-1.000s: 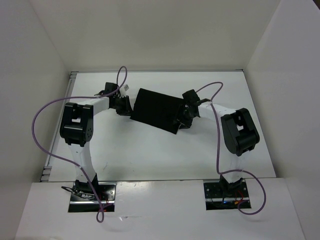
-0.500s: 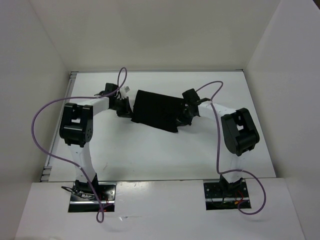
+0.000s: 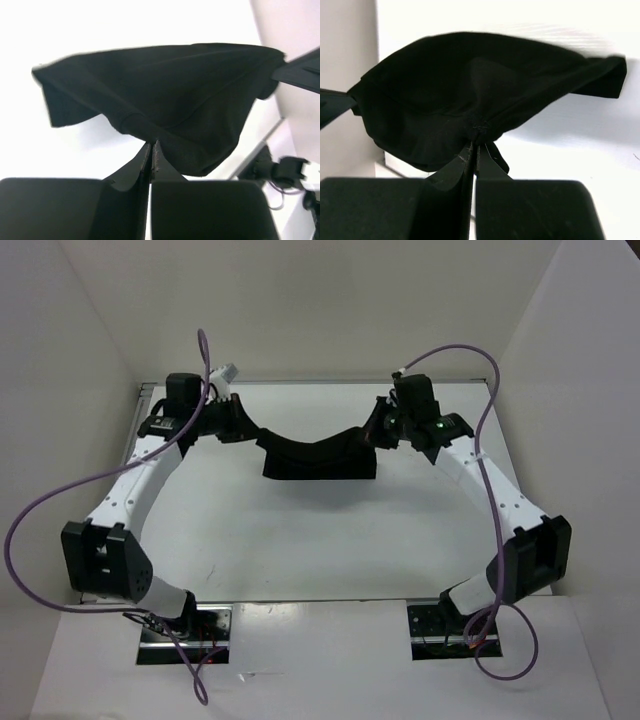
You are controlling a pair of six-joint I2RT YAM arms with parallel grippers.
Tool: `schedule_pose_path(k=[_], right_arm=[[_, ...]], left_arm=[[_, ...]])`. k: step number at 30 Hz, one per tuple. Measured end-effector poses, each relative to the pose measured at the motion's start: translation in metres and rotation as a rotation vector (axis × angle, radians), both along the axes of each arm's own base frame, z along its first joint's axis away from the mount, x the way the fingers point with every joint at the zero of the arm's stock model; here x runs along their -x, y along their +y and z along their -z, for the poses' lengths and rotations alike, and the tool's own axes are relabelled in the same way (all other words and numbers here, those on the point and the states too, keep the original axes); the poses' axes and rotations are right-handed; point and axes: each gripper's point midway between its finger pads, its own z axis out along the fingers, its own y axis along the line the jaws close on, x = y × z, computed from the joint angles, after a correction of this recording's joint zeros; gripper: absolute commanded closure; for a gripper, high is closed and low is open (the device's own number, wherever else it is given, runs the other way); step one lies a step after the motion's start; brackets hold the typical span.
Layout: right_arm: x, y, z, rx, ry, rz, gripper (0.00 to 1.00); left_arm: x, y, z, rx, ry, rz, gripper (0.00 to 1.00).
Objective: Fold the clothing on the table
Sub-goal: Flatten the skirt out
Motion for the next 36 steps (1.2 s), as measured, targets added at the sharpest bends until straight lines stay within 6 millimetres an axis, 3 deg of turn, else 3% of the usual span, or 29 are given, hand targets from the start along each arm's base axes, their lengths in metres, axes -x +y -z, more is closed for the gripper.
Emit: schedule_pose_path(k=[5, 12, 16, 19, 21, 23, 29, 32, 36], right_arm=[[0.031, -0.006, -0.036, -0.015, -0.086, -0.077, 1.0], [0.092, -0.018, -0.097, -0.07, -0.231, -0.184, 1.0], [0.128, -0.023, -0.125, -0.127, -0.305, -0.224, 1.0], [0.142, -0.024, -0.126, -0.167, -0.299, -0.233, 1.0], [0.148, -0.021, -0.11, -0.19, -0.244, -0.234, 1.0], [0.145, -0.017, -0.081, -0.206, -0.158, -0.226, 1.0], [0.111, -0.017, 0.021, -0.197, 0.155, -0.124, 1.0], [0.085, -0.024, 0.044, -0.189, 0.211, -0.08, 1.0], [0.035, -0.033, 0.059, -0.188, 0.231, -0.061, 1.0]], left_arm=[[0.035, -0.003, -0.046, 0.054, -0.059, 0.027, 1.0], [0.094, -0.006, -0.112, 0.146, -0.17, 0.057, 1.0], [0.124, -0.005, -0.135, 0.189, -0.216, 0.054, 1.0], [0.137, -0.005, -0.139, 0.214, -0.223, 0.044, 1.0], [0.138, -0.005, -0.127, 0.225, -0.186, 0.035, 1.0], [0.131, -0.006, -0.107, 0.229, -0.134, 0.018, 1.0], [0.083, -0.002, 0.011, 0.164, 0.193, -0.103, 1.0], [0.058, -0.002, 0.057, 0.135, 0.309, -0.135, 1.0], [0.024, -0.005, 0.086, 0.124, 0.389, -0.158, 1.0]])
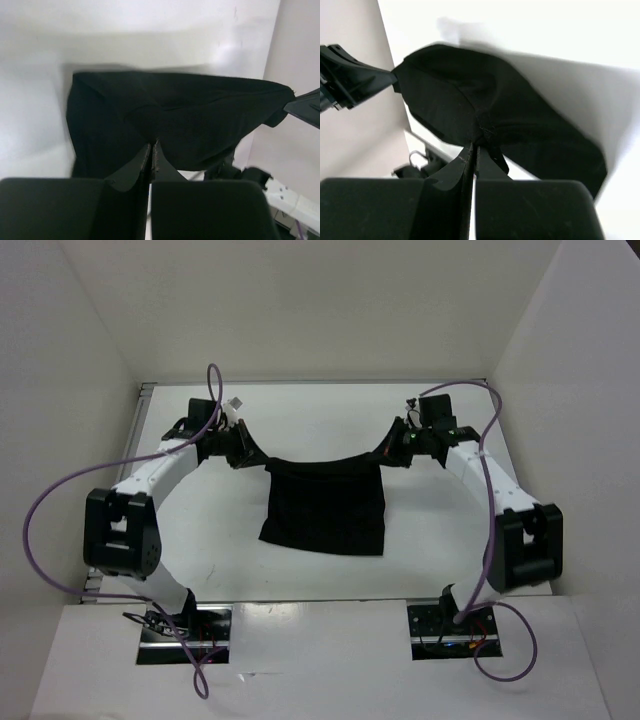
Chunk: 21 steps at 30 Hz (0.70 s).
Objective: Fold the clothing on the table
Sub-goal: Flatten the skirt out
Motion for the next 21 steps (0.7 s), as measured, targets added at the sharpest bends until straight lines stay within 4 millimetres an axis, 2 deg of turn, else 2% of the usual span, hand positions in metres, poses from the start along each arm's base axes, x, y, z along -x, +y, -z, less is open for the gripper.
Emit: schedule_pose_path(k=[5, 9, 11, 12, 16, 21], right_arm=[[-0.057, -0.008, 0.021, 0.008, 0.0, -0.001, 1.0], [-0.085, -0.014, 0.043, 0.017, 0.02, -0.004, 1.0], [-0.092, -0.017, 0.053, 0.021, 0.036, -0.001, 1.0], [-0.094, -0.018, 0.059, 0.025, 0.045, 0.0, 0.96], [-0.097, -0.022, 0.076, 0.037, 0.078, -0.002, 0.99], [-0.097, -0.028, 0.086, 0.048, 0.102, 0.005, 0.99]], left_arm=[[-0.053, -0.006, 0.017, 0.005, -0.011, -0.002, 1.0], [-0.077, -0.011, 0.027, 0.02, -0.015, 0.006, 1.0], [-0.081, -0.013, 0.032, 0.027, -0.003, 0.005, 1.0], [-0.082, -0.013, 0.034, 0.032, 0.003, 0.002, 1.0], [-0.085, -0.016, 0.041, 0.044, 0.022, 0.008, 1.0], [-0.086, -0.018, 0.045, 0.056, 0.032, 0.019, 1.0]])
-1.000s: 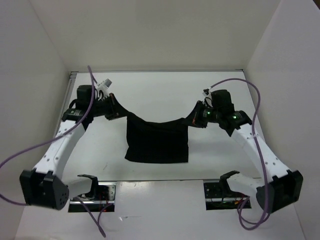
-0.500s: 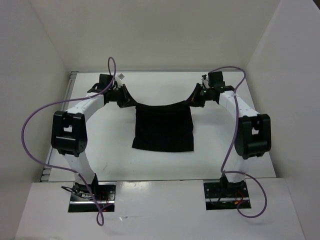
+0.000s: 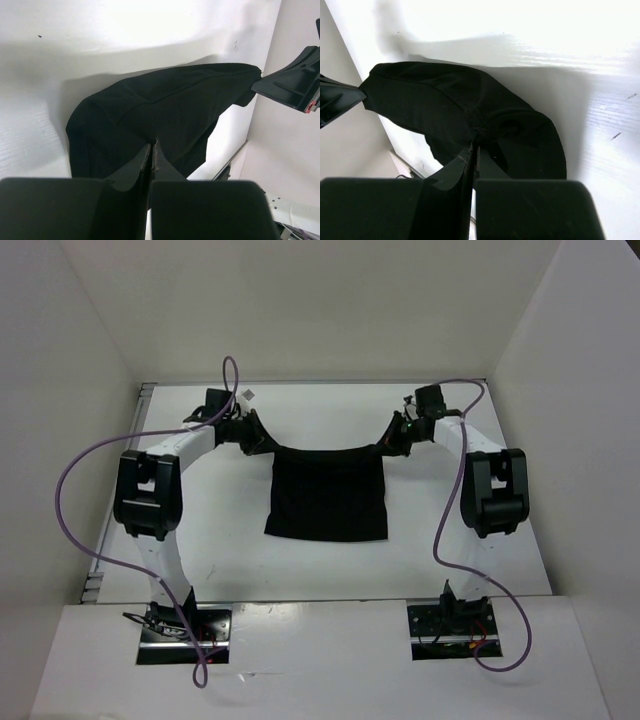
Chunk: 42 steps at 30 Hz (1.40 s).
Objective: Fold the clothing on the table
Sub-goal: Flatten the skirt out, then fold the skirt
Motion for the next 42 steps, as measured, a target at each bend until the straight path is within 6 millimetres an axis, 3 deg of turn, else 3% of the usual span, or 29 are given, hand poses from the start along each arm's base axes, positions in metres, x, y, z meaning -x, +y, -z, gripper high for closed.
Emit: schedule_pose_path(k=[5, 12, 15, 17, 20, 24, 27, 34, 38, 39, 42], right_arm=[[0.009, -0.004, -0.021, 0.011, -0.029, 0.007, 0.99], [0.04, -0.007, -0.087, 0.004, -0.131, 0.005, 0.99], [0.054, -0.007, -0.097, -0.002, -0.14, -0.001, 0.99], [0.066, -0.007, -0.09, -0.008, -0.105, -0.006, 0.99], [0.089, -0.007, -0.065, -0.008, -0.001, -0.009, 0.99], [0.126, -0.011, -0.028, 0.008, 0.17, -0.005, 0.99], [0.145, -0.016, -0.012, 0.036, 0.257, 0.004, 0.99], [0.163, -0.025, -0.002, 0.098, 0.319, 0.024, 0.99], [0.167, -0.029, 0.002, 0.118, 0.333, 0.031, 0.99], [0.169, -0.029, 0.004, 0.121, 0.338, 0.032, 0.92], [0.171, -0.031, 0.007, 0.129, 0.349, 0.035, 0.78]], left_arm=[[0.011, 0.003, -0.008, 0.004, -0.003, -0.003, 1.0], [0.042, 0.006, -0.055, 0.026, -0.082, -0.004, 1.0], [0.059, 0.006, -0.068, 0.044, -0.099, -0.004, 1.0], [0.069, 0.006, -0.069, 0.047, -0.096, 0.001, 1.0], [0.084, 0.004, -0.061, 0.046, -0.068, 0.008, 1.0], [0.109, -0.002, -0.038, 0.045, 0.011, 0.026, 1.0], [0.128, -0.007, -0.022, 0.046, 0.077, 0.042, 1.0], [0.171, -0.022, 0.002, 0.018, 0.207, 0.111, 0.99], [0.199, -0.029, 0.037, -0.037, 0.323, 0.151, 0.92], [0.208, -0.031, 0.048, -0.05, 0.362, 0.162, 0.84], [0.225, -0.031, 0.07, -0.084, 0.442, 0.181, 0.77]])
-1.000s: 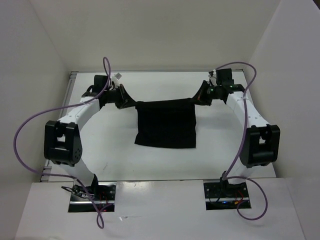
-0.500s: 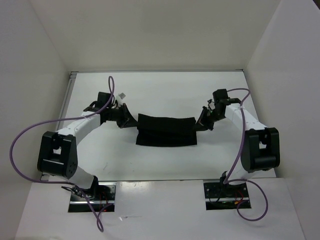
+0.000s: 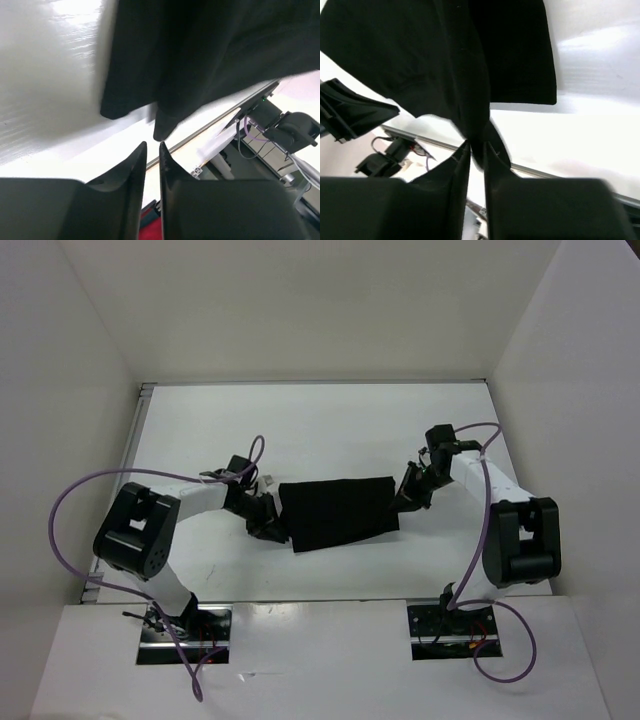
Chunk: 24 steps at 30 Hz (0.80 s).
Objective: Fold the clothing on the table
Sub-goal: Fold the skirt
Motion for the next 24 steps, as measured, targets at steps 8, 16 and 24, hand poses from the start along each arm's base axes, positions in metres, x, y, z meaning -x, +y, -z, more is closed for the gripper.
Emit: schedule_pose_path(k=[8, 16, 24], right_arm=[[-0.01, -0.011, -0.012, 0.076, -0.026, 0.015, 0.62], [-0.038, -0.02, -0.04, 0.132, -0.15, 0.04, 0.61], [-0.067, -0.033, 0.003, 0.229, -0.104, 0.067, 0.59]], left_arm=[[-0.025, -0.009, -0.039, 0.025, -0.082, 0.0, 0.57], [-0.07, -0.024, -0.11, 0.102, -0.319, -0.005, 0.56], [-0.107, 0.005, -0.078, -0.067, -0.343, -0.126, 0.56]])
